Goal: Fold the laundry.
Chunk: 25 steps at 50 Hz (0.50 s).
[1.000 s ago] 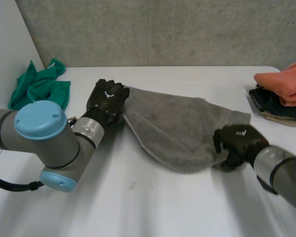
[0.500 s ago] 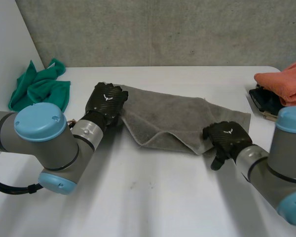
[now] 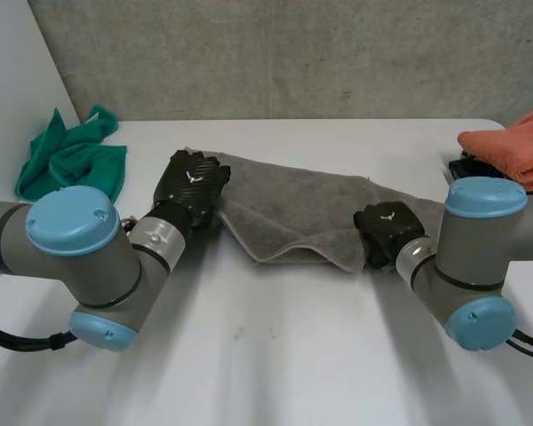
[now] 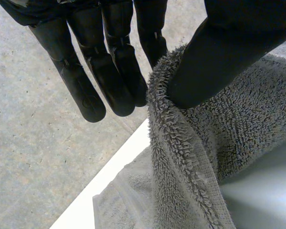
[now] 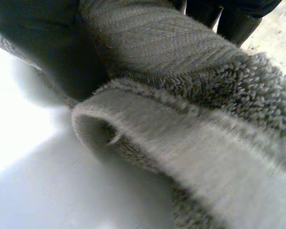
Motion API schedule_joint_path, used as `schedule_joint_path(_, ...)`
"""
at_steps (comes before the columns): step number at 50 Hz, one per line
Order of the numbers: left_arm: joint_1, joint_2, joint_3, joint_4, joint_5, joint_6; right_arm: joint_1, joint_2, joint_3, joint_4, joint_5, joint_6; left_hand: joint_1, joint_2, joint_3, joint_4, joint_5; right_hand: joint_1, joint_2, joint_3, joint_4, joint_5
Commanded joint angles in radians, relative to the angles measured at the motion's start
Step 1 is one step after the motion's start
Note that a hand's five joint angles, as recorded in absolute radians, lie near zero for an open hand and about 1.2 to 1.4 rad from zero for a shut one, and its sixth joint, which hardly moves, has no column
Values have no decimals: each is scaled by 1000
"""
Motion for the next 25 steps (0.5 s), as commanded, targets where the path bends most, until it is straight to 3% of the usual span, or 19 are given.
schedule_joint_path(1,-2,14,-22,-37,1,0,-8,-138,36,29,8,-4,327,198,201,193,210,418,220,215,209,250)
schedule_joint_path(7,-4,72,-48,-129,2,5,-16,-333,32,302,-32,-59,327,198,201,193,210,418,220,215,209,250)
schedule_joint_path(15,-2,253,-113,-343,4,6,-79,-387,-11,563,-112,-255,327,198,201,193,210,418,220,215,209,250)
schedule_joint_path(20,-10,301,-125,-436,10,9,-81,-393,-10,611,-116,-342,327,198,201,193,210,418,220,215,209,250)
schedule_joint_path(25,-15,207,-96,-422,9,17,-77,-309,-36,588,-113,-351,327,198,201,193,210,418,220,215,209,250)
